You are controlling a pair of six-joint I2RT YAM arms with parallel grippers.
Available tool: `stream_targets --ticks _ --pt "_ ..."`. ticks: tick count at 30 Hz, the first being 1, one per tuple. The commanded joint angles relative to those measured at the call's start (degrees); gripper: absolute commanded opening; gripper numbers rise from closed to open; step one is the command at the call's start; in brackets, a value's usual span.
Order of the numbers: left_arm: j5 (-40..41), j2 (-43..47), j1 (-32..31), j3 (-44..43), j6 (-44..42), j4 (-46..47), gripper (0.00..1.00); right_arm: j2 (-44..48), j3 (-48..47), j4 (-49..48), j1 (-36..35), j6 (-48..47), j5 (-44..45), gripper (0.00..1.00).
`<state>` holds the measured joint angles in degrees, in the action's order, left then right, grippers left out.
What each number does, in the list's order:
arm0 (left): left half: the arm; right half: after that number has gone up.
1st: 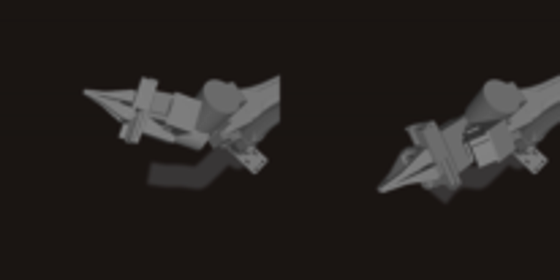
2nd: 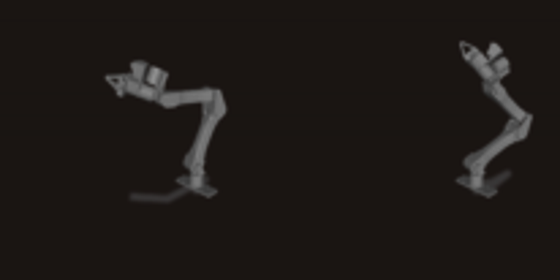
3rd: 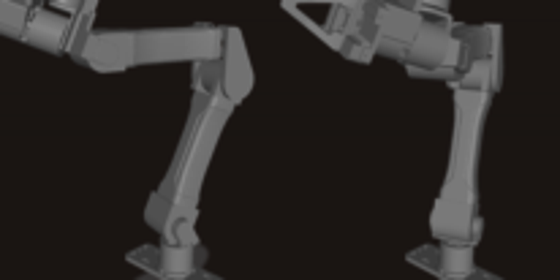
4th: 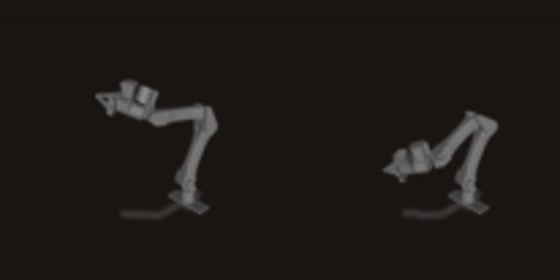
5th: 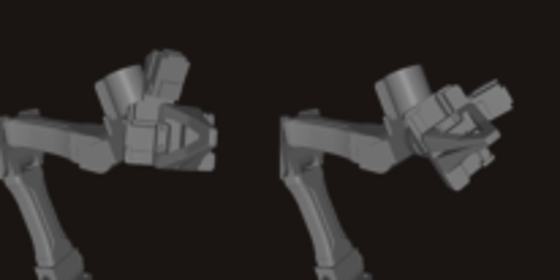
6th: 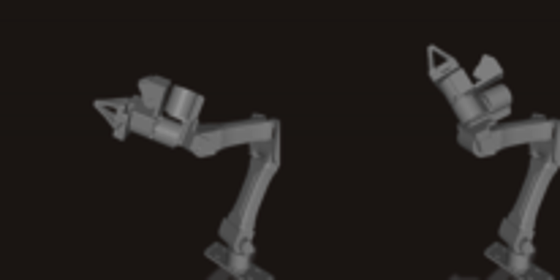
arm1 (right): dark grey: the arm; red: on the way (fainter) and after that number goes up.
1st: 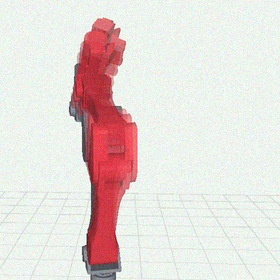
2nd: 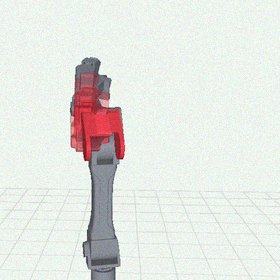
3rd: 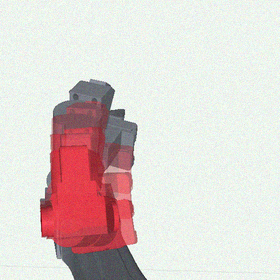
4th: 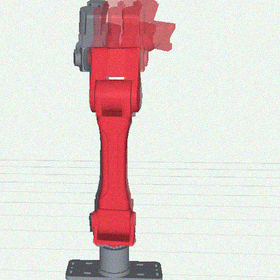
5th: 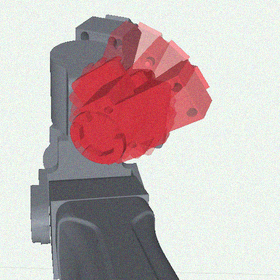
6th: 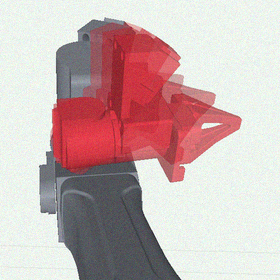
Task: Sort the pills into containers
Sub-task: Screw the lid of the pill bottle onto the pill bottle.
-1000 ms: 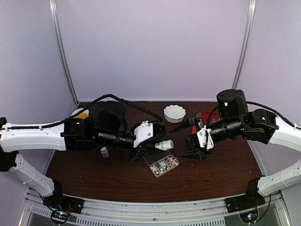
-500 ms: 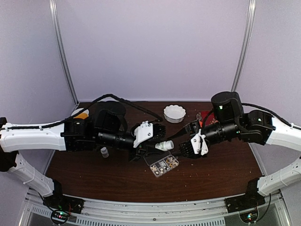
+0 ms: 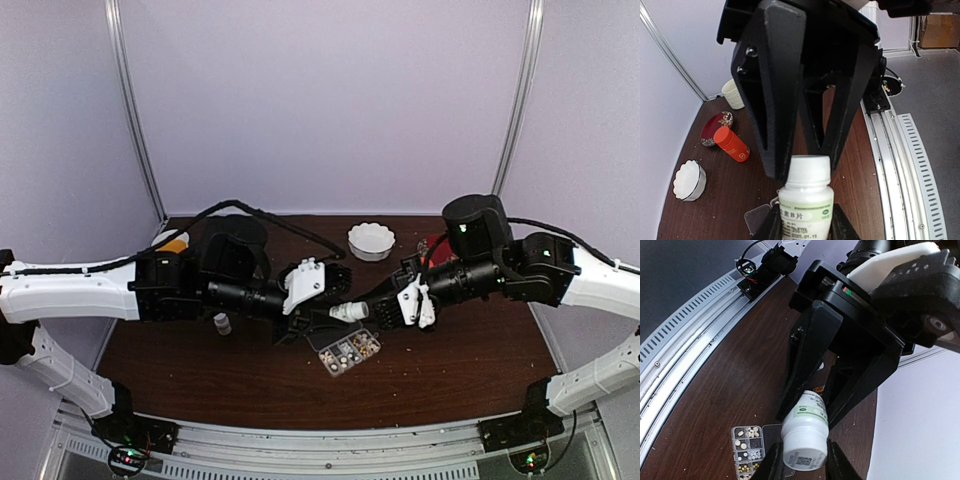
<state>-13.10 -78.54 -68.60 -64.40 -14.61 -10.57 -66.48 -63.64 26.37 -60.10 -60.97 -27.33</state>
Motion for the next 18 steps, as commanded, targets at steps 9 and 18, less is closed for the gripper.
stream_targets --ticks 9,18 --pt "0.8 1.1 -0.2 -0.5 0.4 3.4 0.0 -1.0 0.5 -7.8 -1.2 28.4 4.5 0.05" --pt "1.7 -0.3 -0.1 -1.3 -0.6 3.7 0.0 -1.3 -0.7 -5.0 -2.5 58.9 8.0 0.01"
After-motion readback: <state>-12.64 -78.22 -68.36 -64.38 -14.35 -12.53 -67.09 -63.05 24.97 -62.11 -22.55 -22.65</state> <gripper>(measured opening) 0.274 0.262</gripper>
